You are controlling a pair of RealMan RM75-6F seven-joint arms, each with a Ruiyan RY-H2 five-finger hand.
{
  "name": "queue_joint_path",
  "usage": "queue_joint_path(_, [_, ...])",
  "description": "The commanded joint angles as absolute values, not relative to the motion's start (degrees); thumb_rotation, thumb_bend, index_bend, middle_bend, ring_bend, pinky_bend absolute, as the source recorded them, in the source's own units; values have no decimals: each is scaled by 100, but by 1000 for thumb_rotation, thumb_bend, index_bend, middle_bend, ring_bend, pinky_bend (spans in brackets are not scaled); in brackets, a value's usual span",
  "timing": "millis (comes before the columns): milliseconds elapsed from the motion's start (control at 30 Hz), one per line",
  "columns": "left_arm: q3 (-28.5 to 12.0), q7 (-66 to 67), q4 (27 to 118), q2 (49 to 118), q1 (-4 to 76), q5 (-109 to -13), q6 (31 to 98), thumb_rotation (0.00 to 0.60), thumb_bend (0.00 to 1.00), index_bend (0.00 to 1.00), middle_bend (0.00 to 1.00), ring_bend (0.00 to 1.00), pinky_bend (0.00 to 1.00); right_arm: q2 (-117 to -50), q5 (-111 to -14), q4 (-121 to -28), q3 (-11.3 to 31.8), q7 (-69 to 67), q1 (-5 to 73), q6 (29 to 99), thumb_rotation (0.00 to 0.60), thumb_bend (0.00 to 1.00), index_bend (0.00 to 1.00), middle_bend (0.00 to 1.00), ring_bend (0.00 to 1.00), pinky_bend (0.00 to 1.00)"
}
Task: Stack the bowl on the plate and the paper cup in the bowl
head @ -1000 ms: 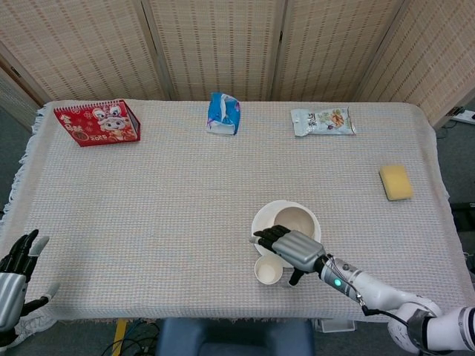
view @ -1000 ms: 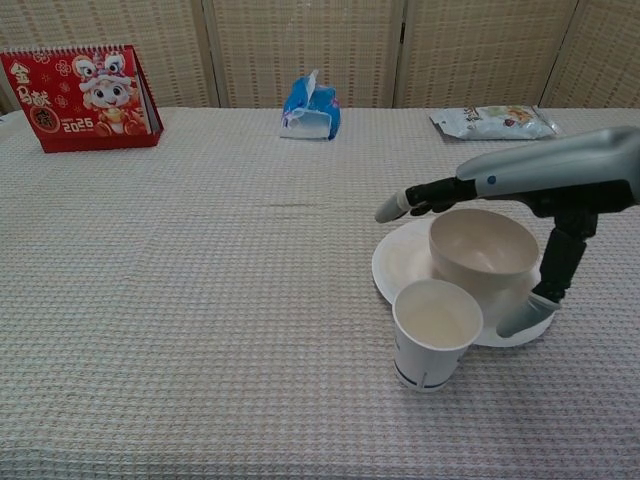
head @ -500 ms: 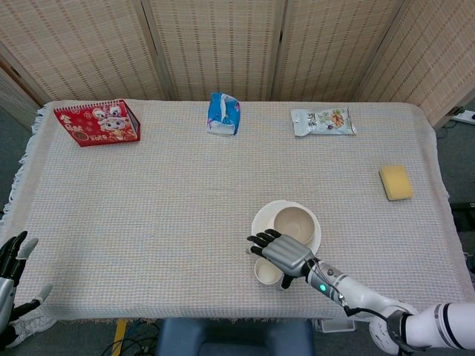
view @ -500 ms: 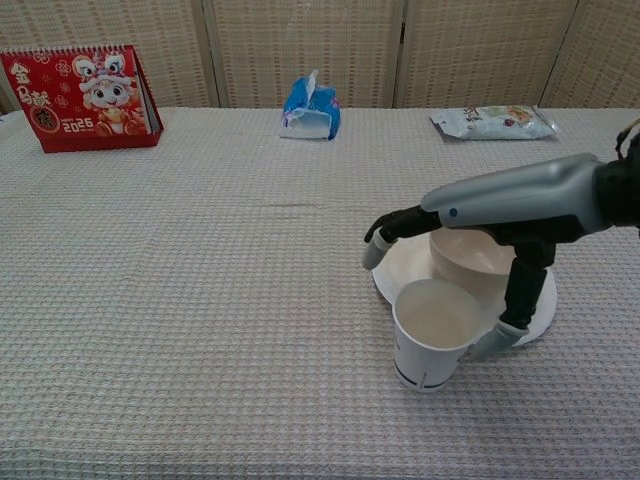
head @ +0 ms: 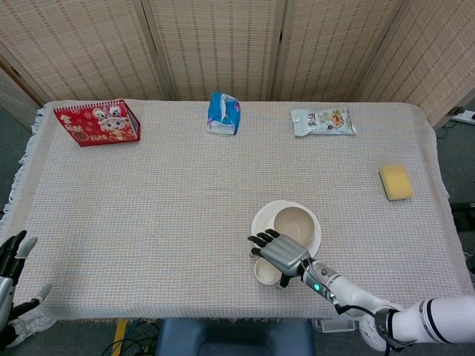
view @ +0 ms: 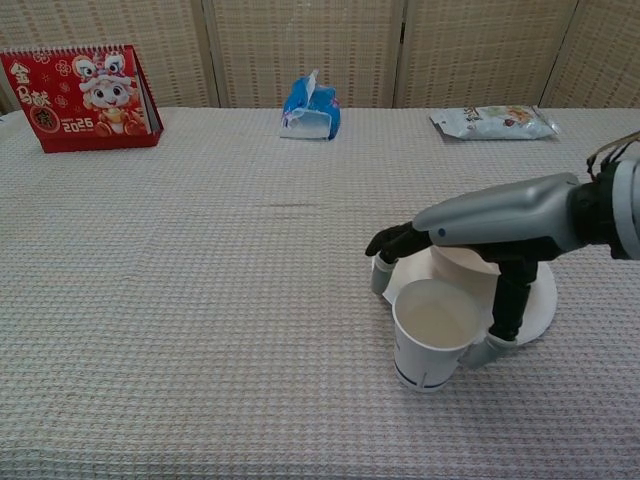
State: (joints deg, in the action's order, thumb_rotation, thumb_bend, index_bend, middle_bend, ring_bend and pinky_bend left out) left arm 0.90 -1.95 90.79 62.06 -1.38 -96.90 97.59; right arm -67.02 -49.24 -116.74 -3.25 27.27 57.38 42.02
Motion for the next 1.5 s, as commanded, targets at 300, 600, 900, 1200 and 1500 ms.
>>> queue_joint_path(300, [84, -223, 9066, 6203, -139, -9710, 9769, 600, 276, 0, 39, 0, 285, -6889, -4892, -11657, -404, 2910, 5708, 4615, 600, 283, 433, 0, 0, 0])
queue_joint_path(600, [74, -8, 9064, 6279, -86, -9644, 9605, 600, 277, 0, 40, 0, 285, -5972, -5342, -12418, -175, 2588, 5484, 5046, 600, 282, 434, 0, 0, 0])
queue_joint_path(900, [95, 354, 9124, 6407, -55, -9642, 9474, 600, 276, 0, 40, 0, 285, -5015, -5524, -12434, 180, 1791, 5238, 5029, 600, 277, 434, 0, 0, 0])
queue_joint_path(1200, [61, 447, 9135, 6446, -11, -9555, 9374, 600, 276, 0, 40, 0, 285, -5035, -5662, -11818, 287, 1291, 5098, 4639, 600, 277, 434, 0, 0, 0])
queue_joint_path(1500, [24, 560, 9127, 6494, 25, -9433, 9268, 600, 276, 0, 39, 0, 285, -5241, -5822, -11230, 277, 1091, 4993, 4339, 600, 276, 434, 0, 0, 0])
